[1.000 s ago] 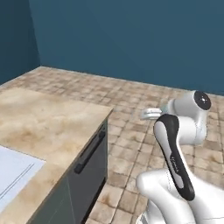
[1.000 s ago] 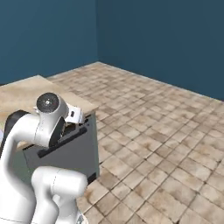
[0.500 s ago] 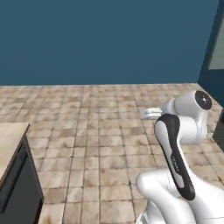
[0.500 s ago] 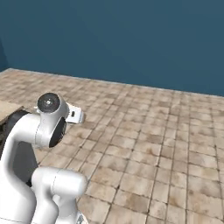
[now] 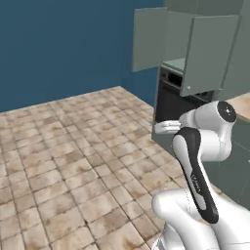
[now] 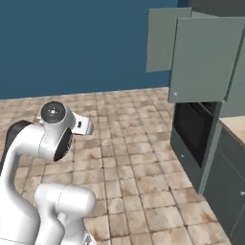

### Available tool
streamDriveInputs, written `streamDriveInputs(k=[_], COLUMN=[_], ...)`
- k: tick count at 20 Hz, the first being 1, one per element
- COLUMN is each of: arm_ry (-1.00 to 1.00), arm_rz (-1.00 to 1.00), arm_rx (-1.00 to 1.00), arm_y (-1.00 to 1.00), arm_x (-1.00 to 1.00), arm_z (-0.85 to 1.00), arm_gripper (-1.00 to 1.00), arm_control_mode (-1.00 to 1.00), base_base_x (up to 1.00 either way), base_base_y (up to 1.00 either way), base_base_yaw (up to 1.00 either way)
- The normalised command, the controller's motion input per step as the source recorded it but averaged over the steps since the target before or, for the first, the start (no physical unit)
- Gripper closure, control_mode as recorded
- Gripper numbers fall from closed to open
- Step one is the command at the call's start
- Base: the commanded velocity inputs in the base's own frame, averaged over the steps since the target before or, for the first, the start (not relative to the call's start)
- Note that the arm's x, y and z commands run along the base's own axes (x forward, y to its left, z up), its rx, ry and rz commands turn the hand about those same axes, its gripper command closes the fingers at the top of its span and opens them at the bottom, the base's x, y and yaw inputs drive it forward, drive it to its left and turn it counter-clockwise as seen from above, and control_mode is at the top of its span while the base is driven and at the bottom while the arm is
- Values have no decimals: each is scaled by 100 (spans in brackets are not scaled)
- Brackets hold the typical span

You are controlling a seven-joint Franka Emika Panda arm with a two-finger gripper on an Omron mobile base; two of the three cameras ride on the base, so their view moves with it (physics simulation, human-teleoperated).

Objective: Move the cutting board and knife to the sink. Then move spray from the cabinet to the counter.

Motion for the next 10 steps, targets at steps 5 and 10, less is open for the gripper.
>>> streamDriveInputs(k=[5,10], arm_ry=[0,0], arm_rz=[0,0], arm_rx=[0,0], arm_y=[0,0], arm_x=[0,0], arm_z=[0,0], arm_gripper=[-100,-100], arm_control_mode=[100,100], base_base_x=[0,23], base_base_y=[8,90], base_base_yaw=[-69,-55])
